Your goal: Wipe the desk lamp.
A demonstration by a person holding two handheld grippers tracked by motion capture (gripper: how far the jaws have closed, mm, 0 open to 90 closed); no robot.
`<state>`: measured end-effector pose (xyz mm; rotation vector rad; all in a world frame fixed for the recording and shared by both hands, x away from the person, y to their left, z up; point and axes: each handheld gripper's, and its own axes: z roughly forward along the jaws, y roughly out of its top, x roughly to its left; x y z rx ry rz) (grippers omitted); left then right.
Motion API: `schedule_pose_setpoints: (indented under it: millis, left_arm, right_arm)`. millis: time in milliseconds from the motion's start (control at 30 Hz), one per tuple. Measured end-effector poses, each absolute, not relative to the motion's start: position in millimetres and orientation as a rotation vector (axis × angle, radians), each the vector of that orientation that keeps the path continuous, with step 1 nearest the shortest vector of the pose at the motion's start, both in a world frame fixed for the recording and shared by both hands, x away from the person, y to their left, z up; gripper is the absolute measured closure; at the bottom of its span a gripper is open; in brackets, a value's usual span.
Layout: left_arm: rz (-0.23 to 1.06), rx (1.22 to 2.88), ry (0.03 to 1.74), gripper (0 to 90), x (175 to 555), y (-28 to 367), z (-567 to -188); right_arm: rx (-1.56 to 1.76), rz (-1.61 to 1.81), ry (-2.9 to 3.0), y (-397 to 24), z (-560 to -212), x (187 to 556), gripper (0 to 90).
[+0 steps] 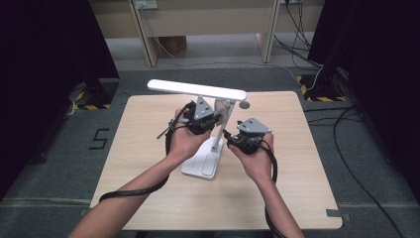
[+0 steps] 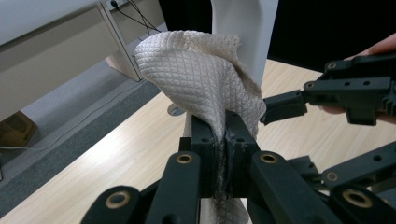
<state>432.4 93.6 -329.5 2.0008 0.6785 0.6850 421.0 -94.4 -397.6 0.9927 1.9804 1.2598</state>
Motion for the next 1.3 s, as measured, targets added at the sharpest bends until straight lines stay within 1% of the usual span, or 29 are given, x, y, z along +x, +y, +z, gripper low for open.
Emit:
schedule_pose_setpoints:
  millis: [867,1300]
  left_arm:
    - [0.631,2.078,0.680,84.6,436,94,-370]
    - [0.629,2.099,0.687,84.5,440,96,-385]
  right_arm:
    - [1.031,1.241,1.969,-109,-408,417,40.7]
    - [1.044,1.237,1.979,-113,-413,416,40.8]
